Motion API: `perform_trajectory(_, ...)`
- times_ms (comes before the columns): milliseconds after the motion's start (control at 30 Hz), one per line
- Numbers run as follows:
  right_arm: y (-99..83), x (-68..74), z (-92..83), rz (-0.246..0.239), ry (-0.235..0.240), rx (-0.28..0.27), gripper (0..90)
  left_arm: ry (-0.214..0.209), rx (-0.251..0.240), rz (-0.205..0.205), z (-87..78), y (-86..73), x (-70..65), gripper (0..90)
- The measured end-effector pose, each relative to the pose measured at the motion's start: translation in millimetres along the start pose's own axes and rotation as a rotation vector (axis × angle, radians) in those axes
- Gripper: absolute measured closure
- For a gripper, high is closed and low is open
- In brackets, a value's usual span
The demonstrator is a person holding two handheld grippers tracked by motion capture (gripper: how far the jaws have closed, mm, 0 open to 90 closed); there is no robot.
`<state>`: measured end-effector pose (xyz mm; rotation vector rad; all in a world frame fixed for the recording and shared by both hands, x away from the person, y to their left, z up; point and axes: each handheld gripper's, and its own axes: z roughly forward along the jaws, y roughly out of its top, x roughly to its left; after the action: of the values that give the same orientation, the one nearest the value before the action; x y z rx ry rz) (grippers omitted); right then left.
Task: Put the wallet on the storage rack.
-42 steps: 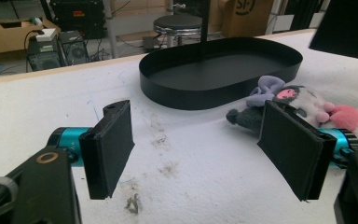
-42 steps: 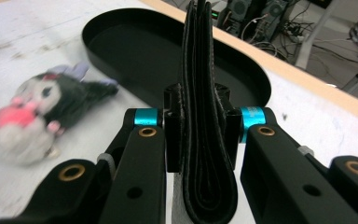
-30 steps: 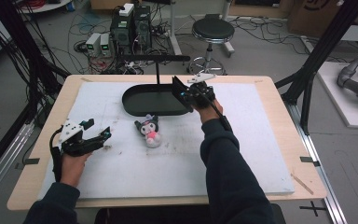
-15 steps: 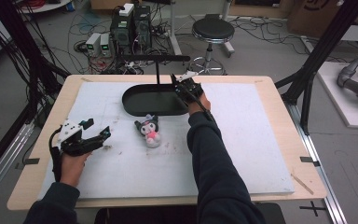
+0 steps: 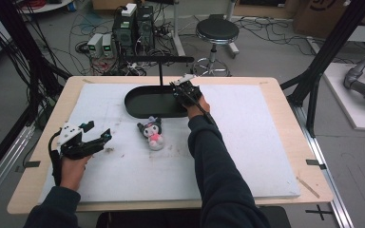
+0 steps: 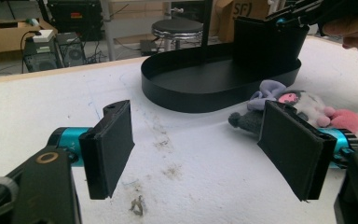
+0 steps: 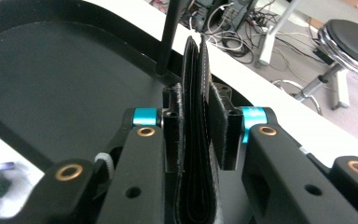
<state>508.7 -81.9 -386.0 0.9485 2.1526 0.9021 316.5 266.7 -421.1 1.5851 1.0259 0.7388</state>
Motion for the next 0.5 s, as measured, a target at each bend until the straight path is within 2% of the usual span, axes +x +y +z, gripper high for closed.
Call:
perform_trajectory(33, 0.2, 0.8, 0.4, 0.002, -0.016, -0.008, 78.6, -0.001, -0.002, -0.002, 0.5, -0.2, -0.7, 25.7)
perform_trajectory(133, 0.5, 6.3, 5.9, -0.025, -0.113, -0.029, 78.9, -0.003, 0.003, 0.004, 1.4, -0.1, -1.4, 25.7)
perform_trajectory(167, 0.4, 7.3, 7.9, -0.022, -0.121, -0.036, 78.8, -0.005, 0.002, 0.002, 1.8, -0.1, -1.3, 25.7)
perform_trajectory(267, 1.6, 11.8, 13.4, -0.003, -0.091, -0.047, 73.6, -0.004, 0.002, 0.001, 1.8, -0.4, 0.0, 25.7)
perform_trajectory(300, 1.3, 11.9, 13.7, 0.035, -0.043, -0.064, 65.5, -0.002, 0.003, 0.000, 1.6, -0.5, 0.3, 25.7)
perform_trajectory(333, 1.3, 10.5, 13.0, 0.081, -0.001, -0.085, 53.1, -0.003, 0.002, -0.002, 1.5, -0.6, 0.6, 25.7)
perform_trajectory(367, 1.9, 8.9, 11.0, 0.126, 0.029, -0.102, 50.2, -0.003, -0.001, -0.003, 1.2, -0.6, 0.7, 25.7)
perform_trajectory(400, 2.4, 6.0, 7.4, 0.147, 0.058, -0.114, 49.1, -0.002, -0.001, -0.004, 1.0, -0.6, 0.6, 25.7)
perform_trajectory(467, 4.4, -0.6, -1.8, 0.168, 0.096, -0.124, 46.3, -0.004, 0.001, -0.003, 0.9, -0.7, 0.2, 25.7)
perform_trajectory(500, 5.1, -4.7, -7.6, 0.157, 0.103, -0.130, 46.3, -0.006, 0.002, -0.002, 1.1, -0.6, -0.2, 25.7)
